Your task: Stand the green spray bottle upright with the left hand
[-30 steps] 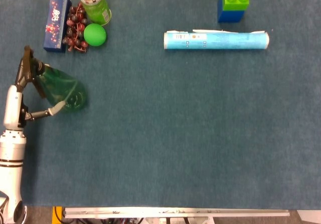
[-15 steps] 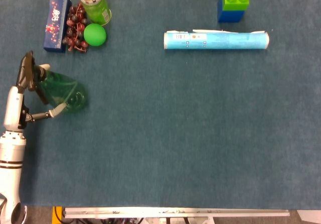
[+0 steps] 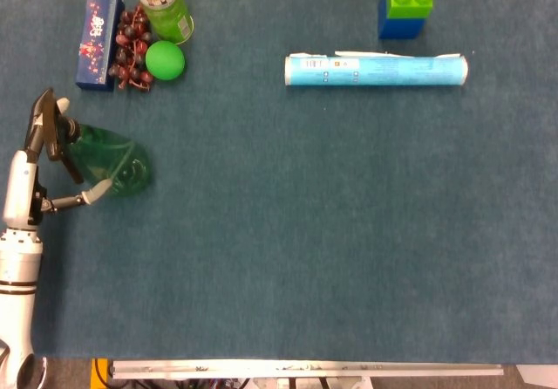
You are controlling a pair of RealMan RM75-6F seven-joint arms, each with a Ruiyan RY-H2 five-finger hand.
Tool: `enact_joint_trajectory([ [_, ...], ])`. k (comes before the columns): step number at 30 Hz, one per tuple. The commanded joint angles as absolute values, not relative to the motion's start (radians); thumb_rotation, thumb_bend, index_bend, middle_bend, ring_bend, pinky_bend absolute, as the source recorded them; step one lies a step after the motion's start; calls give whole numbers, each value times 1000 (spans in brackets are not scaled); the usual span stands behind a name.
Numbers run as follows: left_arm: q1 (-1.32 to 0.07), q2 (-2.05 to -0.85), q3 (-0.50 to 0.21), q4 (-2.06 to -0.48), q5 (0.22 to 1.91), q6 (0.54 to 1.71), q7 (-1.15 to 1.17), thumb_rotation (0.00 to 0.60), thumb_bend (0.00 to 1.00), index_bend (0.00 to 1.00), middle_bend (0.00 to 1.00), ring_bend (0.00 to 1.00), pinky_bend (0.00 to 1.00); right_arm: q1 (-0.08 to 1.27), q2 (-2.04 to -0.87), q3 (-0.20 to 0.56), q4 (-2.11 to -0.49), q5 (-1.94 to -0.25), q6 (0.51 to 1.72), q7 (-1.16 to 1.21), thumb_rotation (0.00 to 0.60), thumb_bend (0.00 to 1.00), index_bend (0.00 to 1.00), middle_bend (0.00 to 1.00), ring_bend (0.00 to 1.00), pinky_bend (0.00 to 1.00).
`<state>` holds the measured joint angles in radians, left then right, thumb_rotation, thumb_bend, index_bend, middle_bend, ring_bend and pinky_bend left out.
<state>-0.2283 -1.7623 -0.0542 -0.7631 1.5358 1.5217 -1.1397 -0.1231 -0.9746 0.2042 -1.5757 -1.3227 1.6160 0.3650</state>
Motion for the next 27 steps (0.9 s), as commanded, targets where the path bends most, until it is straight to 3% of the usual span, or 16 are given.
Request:
enact_joint_trajectory([
  [1,-224,-1760,-53,-764,1538,1529,-1147,600,0,105,0,55,161,-123,-974,204,-1576,-1323,1616,365,600,96,485,338,255,359],
  [27,-197,-1641,-62,-891,1529,1553,-1081,600,0,136,0,52,154,-122,-973,205,-1574,-1322,1612,370,600,96,485,338,255,359],
])
